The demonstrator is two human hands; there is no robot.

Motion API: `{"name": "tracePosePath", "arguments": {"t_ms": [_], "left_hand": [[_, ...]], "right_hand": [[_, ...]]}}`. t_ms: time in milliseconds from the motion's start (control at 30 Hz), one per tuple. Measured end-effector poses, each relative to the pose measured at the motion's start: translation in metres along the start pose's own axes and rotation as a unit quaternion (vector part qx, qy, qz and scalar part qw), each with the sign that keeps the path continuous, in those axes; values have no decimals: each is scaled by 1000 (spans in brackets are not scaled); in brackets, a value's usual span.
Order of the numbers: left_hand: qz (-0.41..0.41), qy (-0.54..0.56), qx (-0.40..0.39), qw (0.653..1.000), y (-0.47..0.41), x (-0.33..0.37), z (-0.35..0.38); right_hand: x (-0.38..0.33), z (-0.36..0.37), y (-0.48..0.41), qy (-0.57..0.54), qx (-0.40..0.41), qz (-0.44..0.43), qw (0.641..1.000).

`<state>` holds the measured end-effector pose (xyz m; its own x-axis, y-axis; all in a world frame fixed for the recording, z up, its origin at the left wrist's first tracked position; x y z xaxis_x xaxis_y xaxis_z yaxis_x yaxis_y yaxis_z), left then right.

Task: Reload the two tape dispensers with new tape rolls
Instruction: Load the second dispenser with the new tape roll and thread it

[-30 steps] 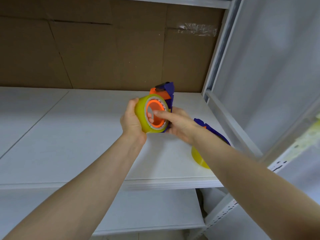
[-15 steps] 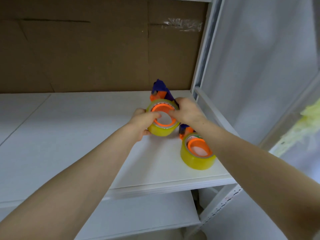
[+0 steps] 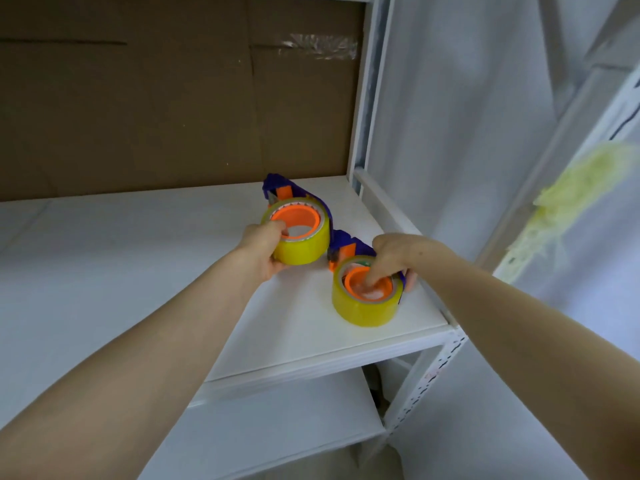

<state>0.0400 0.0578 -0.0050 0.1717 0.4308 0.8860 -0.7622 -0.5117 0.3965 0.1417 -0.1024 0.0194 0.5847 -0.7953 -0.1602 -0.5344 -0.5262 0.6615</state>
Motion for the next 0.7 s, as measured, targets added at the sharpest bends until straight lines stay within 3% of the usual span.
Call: {"name": "tracePosePath", "arguments": {"t_ms": [100, 233, 367, 700], "left_hand": [[-8, -4, 7, 1000, 2, -1, -3], [-1, -15, 33, 999, 7, 3, -16], [10, -24, 86, 996, 17, 15, -42], [38, 23, 241, 970, 81, 30, -166]], "right_hand": [[-1, 7, -4, 55, 40, -2, 998], [-5, -1, -14, -13, 66, -30, 997], [-21, -21, -33, -9, 111, -57, 992], [-160, -24, -53, -24, 101, -191, 976]]}}
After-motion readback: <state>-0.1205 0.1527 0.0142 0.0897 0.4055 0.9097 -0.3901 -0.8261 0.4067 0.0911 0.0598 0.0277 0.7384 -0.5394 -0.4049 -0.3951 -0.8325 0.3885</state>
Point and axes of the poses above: each hand's wrist, its own y-axis away from the middle knuckle, its own z-axis out of the palm, x = y × z, the point moved 3 cm from there along -y, towards the middle knuckle, and after that the axes turned 13 degrees about -x, right-handed, at the moved point
